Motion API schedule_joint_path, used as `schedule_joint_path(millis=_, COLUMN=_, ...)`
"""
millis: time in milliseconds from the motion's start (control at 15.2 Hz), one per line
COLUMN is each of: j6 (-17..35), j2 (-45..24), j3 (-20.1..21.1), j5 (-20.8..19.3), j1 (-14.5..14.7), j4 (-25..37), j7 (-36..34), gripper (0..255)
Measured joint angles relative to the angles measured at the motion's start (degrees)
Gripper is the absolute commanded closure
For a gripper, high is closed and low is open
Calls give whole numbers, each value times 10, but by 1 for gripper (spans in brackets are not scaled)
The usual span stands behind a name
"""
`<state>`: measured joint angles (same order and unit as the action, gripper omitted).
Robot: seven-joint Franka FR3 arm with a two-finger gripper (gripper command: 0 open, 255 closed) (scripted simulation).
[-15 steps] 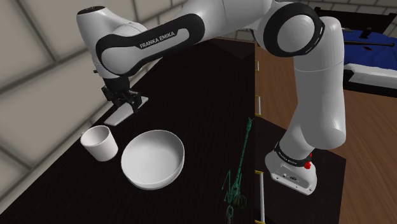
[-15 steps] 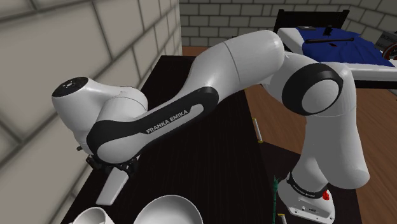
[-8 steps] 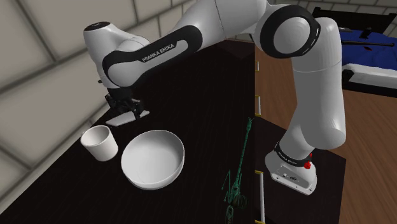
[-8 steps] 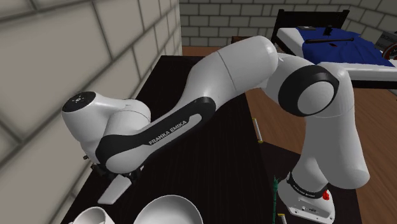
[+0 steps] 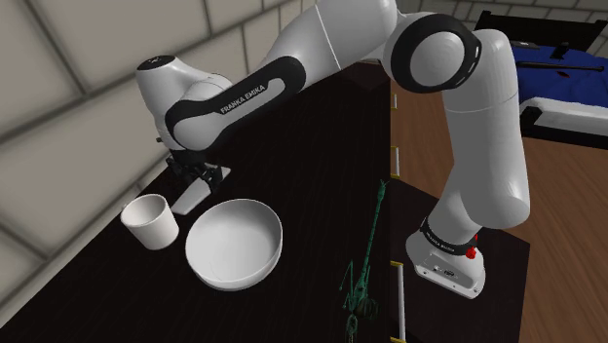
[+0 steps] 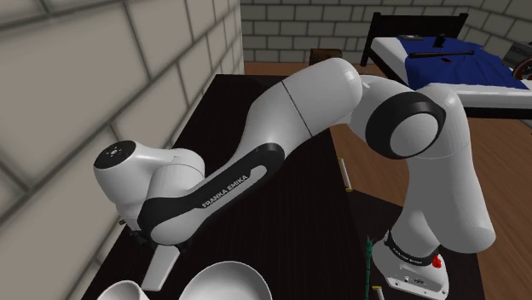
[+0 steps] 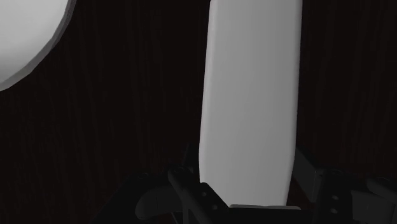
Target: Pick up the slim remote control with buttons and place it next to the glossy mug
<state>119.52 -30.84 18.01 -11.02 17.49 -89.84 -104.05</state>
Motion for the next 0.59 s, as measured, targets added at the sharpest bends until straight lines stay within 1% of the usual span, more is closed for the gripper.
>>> schedule_joint_path(millis=264, j6=0, j2=-1, j3=0, j5=0, j1=-1, j4=0, j7=0, gripper=255)
schedule_joint_path(millis=330, j6=0, j2=-1, j3=0, j5=0, j1=-1, j4=0, j7=0, gripper=0)
schedule_joint_path(millis=594, j6=0, j2=-1, j3=-1, j5=0, j1=-1, j4=-1, j7=0, gripper=0)
